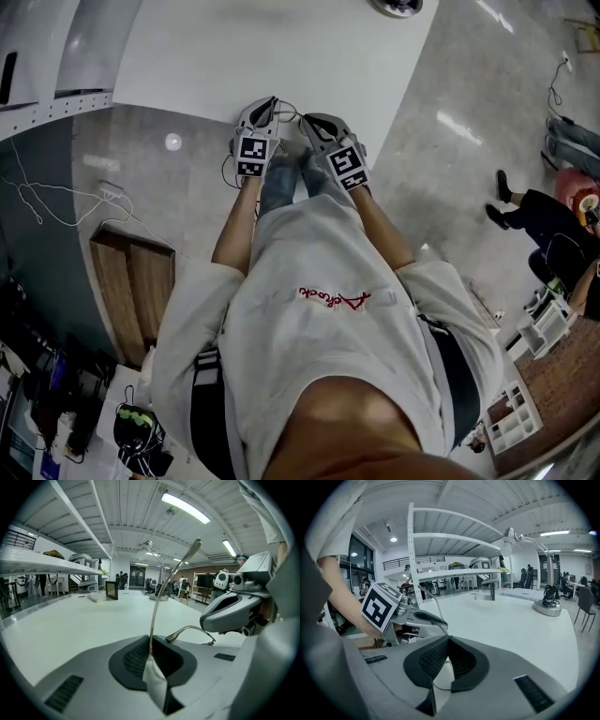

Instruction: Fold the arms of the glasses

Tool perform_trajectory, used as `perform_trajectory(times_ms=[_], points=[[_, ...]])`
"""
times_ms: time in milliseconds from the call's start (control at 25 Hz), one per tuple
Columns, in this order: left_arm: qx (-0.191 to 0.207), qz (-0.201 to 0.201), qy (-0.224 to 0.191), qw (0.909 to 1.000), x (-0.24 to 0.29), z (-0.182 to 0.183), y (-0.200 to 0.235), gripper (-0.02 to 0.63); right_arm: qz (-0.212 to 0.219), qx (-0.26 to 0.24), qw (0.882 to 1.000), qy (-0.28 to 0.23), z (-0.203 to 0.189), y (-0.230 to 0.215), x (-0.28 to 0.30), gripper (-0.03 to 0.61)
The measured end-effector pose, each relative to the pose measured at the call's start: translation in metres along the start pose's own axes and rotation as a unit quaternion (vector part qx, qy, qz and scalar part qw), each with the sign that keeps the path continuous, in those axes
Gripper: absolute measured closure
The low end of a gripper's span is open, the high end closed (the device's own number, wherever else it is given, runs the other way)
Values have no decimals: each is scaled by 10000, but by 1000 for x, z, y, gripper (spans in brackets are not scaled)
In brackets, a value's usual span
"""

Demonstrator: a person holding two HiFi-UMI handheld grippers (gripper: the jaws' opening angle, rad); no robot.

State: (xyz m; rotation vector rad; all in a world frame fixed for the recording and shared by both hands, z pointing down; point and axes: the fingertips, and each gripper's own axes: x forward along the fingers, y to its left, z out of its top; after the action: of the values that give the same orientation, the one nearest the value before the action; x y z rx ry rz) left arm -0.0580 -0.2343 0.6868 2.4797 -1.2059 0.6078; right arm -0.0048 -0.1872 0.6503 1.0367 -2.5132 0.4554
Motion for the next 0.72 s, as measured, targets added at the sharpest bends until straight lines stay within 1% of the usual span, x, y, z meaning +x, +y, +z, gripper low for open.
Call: perform_trajectory(times_ms=[120,200,280,320,360,440,520,560,600,640,720], points=[[-81,-107,-19,9999,-1,0,0,567,-38,14,10000,-3,1,-3,1,581],[-117,-252,8,9996,-3,-1,-2,524,-68,14,10000,-11,3,-4,0,581],[-156,-431,41,9989,-5,-2,-4,460,-93,-11,10000,-19,5,-5,0,581],[-163,-500,27,9986,-6,-2,-3,455,-95,-32,9999,-18,5,-4,1,581],[-146,-543,8,9984,-7,-1,-2,434,-89,-50,9999,-16,5,-3,2,581],[-8,-605,-10,9982,-9,0,-3,434,-90,-38,9999,-27,6,-2,3,581],[225,-669,19,9975,-12,3,-8,434,-124,-27,9999,-44,6,-3,1,581],[410,-654,67,9970,-13,3,-9,434,-130,-75,9999,-36,7,-4,0,581],[688,-589,135,9958,-14,2,-10,434,-116,-172,9998,-12,6,-3,-1,581],[1053,-507,218,9929,-16,0,-11,434,-79,-290,9995,26,6,-1,-1,581],[1753,-424,374,9829,-20,-6,-14,434,-1,-439,9990,83,4,3,1,583]])
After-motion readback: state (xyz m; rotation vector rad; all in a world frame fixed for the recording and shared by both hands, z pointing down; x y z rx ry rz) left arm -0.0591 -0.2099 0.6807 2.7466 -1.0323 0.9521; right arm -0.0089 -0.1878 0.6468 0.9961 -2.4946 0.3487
